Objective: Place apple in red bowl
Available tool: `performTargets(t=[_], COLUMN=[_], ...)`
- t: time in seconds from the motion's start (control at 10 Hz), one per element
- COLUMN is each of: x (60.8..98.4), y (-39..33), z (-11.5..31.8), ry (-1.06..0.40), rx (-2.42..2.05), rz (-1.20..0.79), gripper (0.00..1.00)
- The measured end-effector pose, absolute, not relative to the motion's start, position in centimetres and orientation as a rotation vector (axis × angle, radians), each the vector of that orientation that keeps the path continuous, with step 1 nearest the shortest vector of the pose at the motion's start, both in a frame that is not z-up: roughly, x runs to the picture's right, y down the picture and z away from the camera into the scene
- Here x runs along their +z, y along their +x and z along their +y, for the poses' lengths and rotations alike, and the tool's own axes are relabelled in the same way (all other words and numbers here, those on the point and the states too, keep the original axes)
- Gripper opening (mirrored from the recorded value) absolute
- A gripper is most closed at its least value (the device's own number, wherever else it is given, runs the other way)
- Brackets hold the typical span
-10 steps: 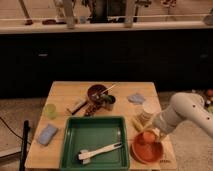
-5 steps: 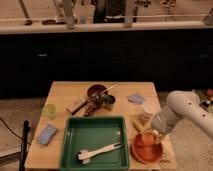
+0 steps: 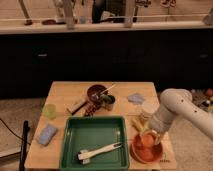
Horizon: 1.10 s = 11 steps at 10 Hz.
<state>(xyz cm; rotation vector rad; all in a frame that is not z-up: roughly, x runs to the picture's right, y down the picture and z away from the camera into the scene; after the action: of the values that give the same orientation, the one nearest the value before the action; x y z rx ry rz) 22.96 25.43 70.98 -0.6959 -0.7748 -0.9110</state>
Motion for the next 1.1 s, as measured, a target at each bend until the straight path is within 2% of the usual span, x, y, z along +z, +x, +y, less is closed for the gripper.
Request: performTargets(t=[0.2,0.3,0.6,0.7,1.1], x=[71.01,71.00,71.05,71.08,70.92], y=[23.09,23.30,23.49,23.59,23.80], z=[25.60,25.71,25.96,26.27,26.32], ry=[-0.708,-0.714,-0.718,-0.724,-0.726], rx=[-0.909,-0.905,-0.900,-0.895,-0.895], rz=[-0.779,-0.785,-0.806,-0.821,-0.823], gripper=[0.31,0.44,0.74,0.79,0.80])
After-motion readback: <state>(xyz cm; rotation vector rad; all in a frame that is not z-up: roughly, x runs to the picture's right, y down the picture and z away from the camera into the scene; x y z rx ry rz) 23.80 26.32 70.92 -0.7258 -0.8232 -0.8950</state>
